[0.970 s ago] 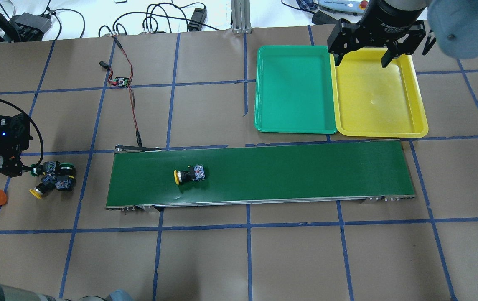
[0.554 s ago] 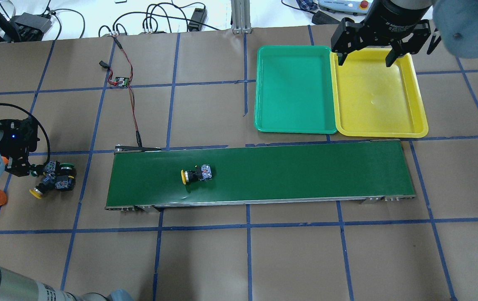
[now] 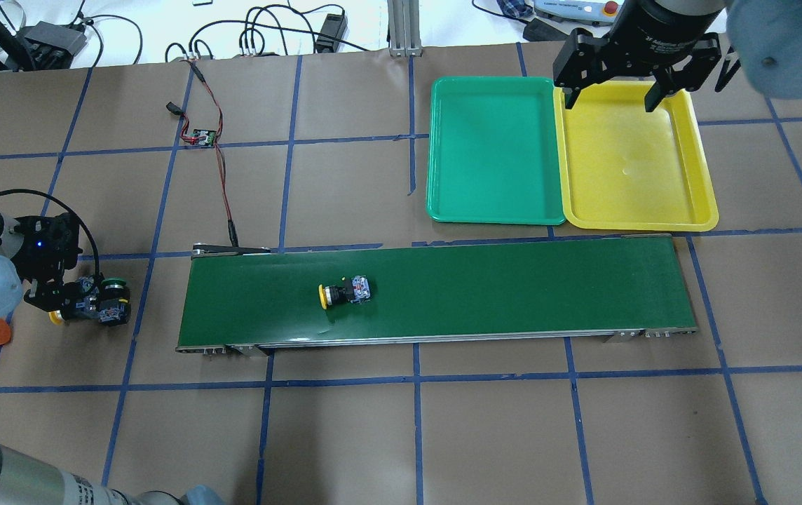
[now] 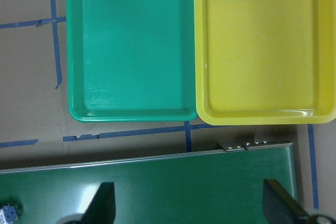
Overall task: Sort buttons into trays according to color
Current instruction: 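Place green button on belt with left while right lowers toward belt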
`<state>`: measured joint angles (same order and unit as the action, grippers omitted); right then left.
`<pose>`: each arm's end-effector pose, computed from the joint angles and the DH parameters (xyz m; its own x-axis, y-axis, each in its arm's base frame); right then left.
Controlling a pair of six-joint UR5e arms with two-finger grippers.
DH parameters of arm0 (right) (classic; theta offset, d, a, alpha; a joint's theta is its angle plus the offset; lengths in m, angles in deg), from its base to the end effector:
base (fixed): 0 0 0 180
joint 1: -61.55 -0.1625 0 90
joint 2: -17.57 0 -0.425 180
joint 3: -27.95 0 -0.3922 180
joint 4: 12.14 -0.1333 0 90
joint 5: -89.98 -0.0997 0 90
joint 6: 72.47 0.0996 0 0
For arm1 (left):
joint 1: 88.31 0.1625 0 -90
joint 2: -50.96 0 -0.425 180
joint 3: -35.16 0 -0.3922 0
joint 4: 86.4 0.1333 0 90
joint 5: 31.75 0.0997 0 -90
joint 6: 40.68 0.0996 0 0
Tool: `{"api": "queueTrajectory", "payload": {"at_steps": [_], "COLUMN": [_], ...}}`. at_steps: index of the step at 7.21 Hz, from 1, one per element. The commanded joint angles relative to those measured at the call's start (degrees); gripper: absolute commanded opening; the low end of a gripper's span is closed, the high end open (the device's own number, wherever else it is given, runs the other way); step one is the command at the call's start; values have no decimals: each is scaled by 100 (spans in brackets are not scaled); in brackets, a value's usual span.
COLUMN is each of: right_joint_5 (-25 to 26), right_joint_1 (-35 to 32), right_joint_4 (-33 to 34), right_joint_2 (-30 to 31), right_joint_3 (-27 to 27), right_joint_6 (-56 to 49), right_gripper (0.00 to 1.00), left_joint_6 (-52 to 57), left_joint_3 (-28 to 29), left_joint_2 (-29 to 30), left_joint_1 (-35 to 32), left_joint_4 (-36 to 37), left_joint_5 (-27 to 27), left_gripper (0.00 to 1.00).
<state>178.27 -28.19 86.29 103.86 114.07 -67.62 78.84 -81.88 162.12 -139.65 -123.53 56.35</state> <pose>0.1339 -0.5338 0.5042 -0.9956 0.0837 -0.0420 0.0890 0.9852 -0.1465 0.2196 -0.4932 0.1754 -0.1564 0.9838 -0.0871 0.9874 0.1580 0.0114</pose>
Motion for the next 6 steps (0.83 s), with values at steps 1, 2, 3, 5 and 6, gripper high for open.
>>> {"api": "queueTrajectory", "payload": {"at_steps": [1,2,3,5,6], "right_joint_5": [-40,-214,-381,-585,-576], "right_joint_1": [-17,-34,-34,-34,-34], "right_joint_4": [-148,-184,-324,-561,-571], "right_joint_2": [211,230,230,283,300], "right_joint_3": [-33,-25,10,19,63], "right_joint_6": [24,24,-150,-1680,-2925], "right_gripper": [100,100,100,100,100], "left_joint_6": [-25,-182,-201,-201,-201], "left_joint_3": [-152,-353,-337,-293,-276], "left_joint_2": [-76,-85,-50,-93,-102], "left_joint_1": [-25,-69,-52,-69,-61], "left_joint_4": [-23,-6,56,91,100], "left_joint_5": [-12,-38,-47,-317,-294], "left_gripper": [100,100,100,4,0]}}
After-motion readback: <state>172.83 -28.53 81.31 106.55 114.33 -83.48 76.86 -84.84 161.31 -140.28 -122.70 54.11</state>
